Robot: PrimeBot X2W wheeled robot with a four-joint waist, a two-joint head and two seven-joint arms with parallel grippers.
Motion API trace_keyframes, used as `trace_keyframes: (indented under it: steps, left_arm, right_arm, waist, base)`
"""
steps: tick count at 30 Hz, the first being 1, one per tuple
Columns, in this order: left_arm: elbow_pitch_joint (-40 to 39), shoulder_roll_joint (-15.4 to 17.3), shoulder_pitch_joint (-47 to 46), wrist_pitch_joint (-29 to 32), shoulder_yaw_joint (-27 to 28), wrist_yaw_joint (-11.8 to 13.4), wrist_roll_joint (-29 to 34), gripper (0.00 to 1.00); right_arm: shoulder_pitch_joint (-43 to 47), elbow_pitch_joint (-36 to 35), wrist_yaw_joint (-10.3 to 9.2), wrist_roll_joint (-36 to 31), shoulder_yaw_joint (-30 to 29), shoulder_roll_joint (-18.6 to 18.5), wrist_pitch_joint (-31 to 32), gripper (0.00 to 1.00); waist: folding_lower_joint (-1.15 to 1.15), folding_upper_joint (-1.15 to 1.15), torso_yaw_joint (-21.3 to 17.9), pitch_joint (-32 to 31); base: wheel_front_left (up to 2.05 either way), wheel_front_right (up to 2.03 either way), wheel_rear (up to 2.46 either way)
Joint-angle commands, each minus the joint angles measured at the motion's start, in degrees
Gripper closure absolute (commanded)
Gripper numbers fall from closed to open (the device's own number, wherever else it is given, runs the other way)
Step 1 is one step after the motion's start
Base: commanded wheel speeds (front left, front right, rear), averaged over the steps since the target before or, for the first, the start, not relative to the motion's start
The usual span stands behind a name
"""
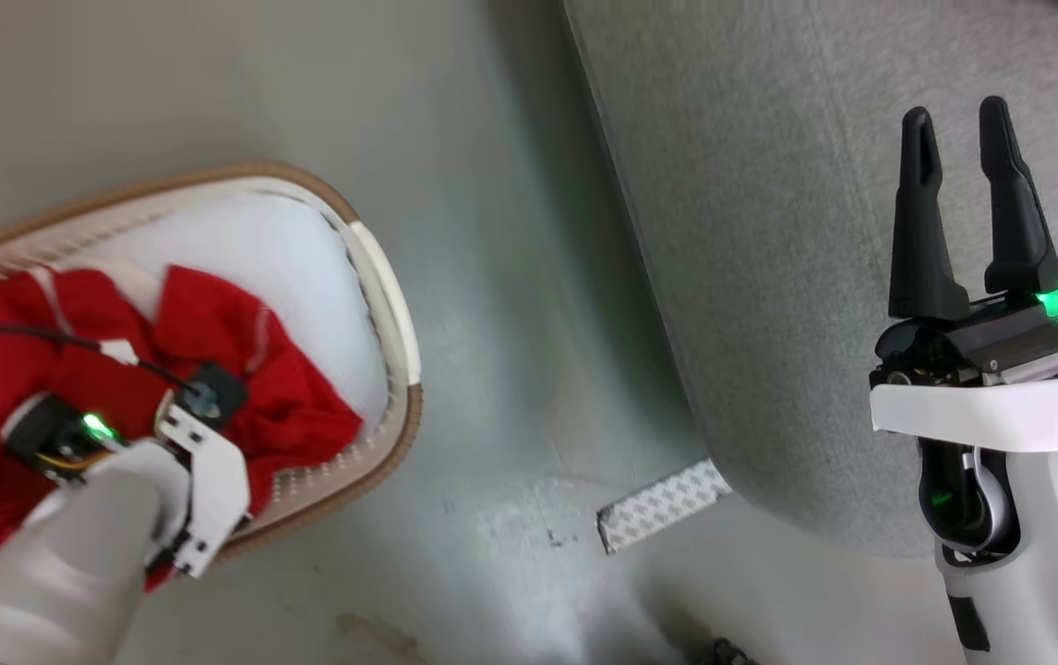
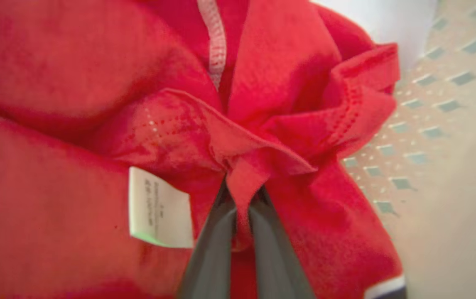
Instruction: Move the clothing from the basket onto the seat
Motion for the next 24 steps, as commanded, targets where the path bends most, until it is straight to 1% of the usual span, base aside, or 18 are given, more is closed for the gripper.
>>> trace_keyframes:
  steps: [1, 9, 14, 16, 20, 24]
  left_arm:
    - [0.28, -0.78, 1.38, -1.53, -0.09, 0.13, -0.99, 1.00]
    - [0.14, -6.80, 5.44, -9.20, 0.36, 0.13, -4.58, 1.00]
    - [-0.73, -9.99, 8.15, -13.93, 2.90, 0.12, -8.91, 1.00]
    - [-1.63, -10.52, 8.81, -15.00, 4.02, 0.12, -10.59, 1.00]
    - [-4.61, -11.19, 9.82, -15.89, 6.12, 0.12, -11.77, 1.00]
    - [-12.45, -10.25, 10.53, -15.82, 10.56, 1.34, -11.63, 1.00]
  right_arm:
    - [0.33, 0.53, -0.13, -1.08, -0.28, 0.10, 0.02, 0.00]
    - [3.38, 3.36, -0.13, -4.84, -1.17, 0.01, 0.02, 0.00]
    - [6.47, 4.97, -0.13, -4.89, -1.29, -1.65, 0.02, 0.00]
    - [7.73, 5.53, -0.13, -4.40, -1.37, -2.40, 0.02, 0.00]
    - [9.64, 6.07, -0.13, -3.79, -1.42, -3.85, 0.02, 0.00]
    - [11.29, 6.30, -0.13, -3.47, -1.78, -4.67, 0.03, 0.00]
  waist:
    - [-0.01, 0.00, 2.07, -4.73]
    - [-0.01, 0.00, 6.61, -18.36]
    - [-0.01, 0.00, 9.65, -26.34]
    - [-0.01, 0.00, 10.91, -28.88]
    - [-0.01, 0.00, 13.19, -33.13]
    - [-0.01, 0.00, 15.23, -35.89]
  base:
    - [0.00, 0.00, 0.00]
    - [0.00, 0.00, 0.00]
    - [0.00, 0.00, 0.00]
    - [0.00, 0.00, 0.00]
    - [0.00, 0.00, 0.00]
    - [0.00, 0.00, 0.00]
